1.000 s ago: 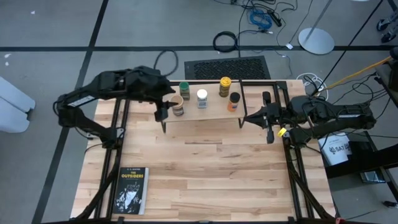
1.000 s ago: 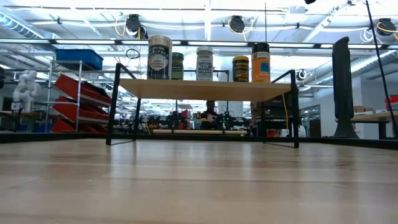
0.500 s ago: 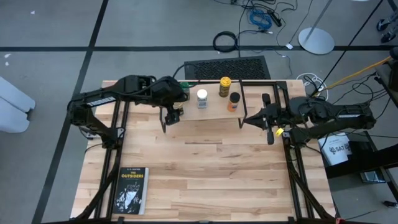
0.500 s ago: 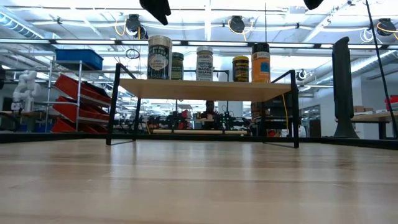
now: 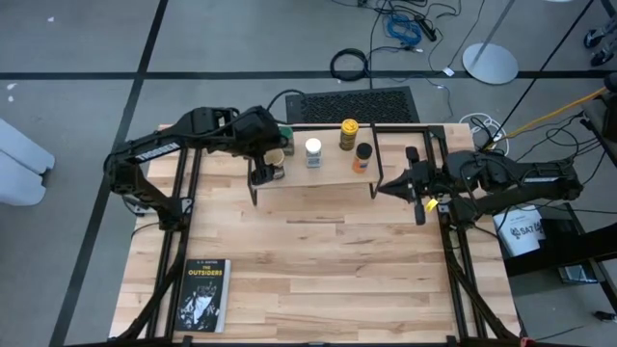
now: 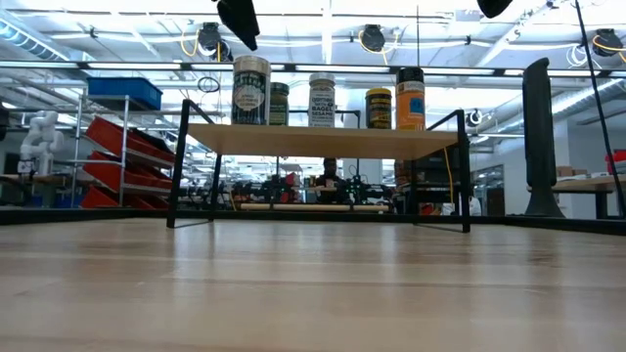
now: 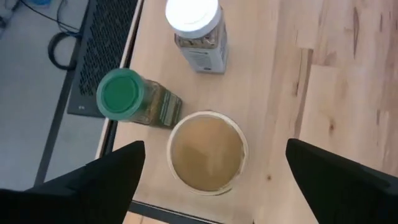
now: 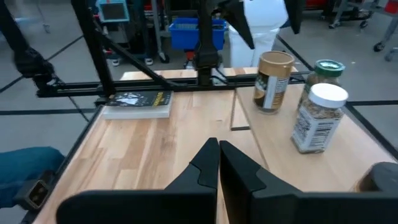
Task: Shelf spices
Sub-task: Remove the brown seasoning bottle from the shelf
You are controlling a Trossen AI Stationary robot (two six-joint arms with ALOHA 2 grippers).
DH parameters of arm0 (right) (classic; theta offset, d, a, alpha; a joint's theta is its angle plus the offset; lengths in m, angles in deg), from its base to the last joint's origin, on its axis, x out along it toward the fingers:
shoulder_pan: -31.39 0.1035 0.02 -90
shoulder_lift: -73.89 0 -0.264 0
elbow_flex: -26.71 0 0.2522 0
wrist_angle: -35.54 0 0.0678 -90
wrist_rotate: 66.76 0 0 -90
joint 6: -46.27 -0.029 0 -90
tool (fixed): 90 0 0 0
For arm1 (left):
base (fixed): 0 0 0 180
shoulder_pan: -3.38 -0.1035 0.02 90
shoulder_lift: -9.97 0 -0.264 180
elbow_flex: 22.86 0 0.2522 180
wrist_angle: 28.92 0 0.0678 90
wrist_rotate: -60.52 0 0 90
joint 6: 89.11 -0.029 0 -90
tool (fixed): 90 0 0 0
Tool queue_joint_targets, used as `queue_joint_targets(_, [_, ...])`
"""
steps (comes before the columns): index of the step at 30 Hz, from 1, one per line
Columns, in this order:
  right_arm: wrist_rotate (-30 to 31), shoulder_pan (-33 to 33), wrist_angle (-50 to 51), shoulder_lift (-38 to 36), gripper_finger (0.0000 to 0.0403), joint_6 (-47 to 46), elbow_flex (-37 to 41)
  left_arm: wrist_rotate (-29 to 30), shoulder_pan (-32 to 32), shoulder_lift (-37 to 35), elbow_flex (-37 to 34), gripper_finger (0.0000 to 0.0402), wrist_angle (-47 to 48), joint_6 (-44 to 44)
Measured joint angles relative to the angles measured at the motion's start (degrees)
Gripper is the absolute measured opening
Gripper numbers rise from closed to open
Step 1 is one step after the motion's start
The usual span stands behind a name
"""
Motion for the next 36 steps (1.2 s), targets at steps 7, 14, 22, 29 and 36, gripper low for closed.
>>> queue_joint_targets(7, [-0.2,0.0,0.0,0.0,0.0000,-0.1,0.0,-1.4,-2.3,1.7,0.0,0.0400,0.4,-1.6])
queue_joint_targets(14, [-0.2,0.0,-0.1,0.0,0.0000,-0.5,0.0,-4.1,-4.3,4.4,0.0,0.0400,0.8,-2.6])
queue_joint_targets(22, [-0.2,0.0,0.0,0.0,0.0000,-0.5,0.0,-6.7,-4.9,5.9,0.0,0.0400,3.0,-2.7])
queue_joint_targets(29, [-0.4,0.0,0.1,0.0,0.0000,-0.5,0.0,-8.0,-4.9,6.2,0.0,0.0400,3.7,-4.2])
queue_joint_targets(36, [-1.7,0.0,0.1,0.0,0.0000,-0.5,0.0,-8.5,-4.9,6.2,0.0,0.0390,3.7,-4.5])
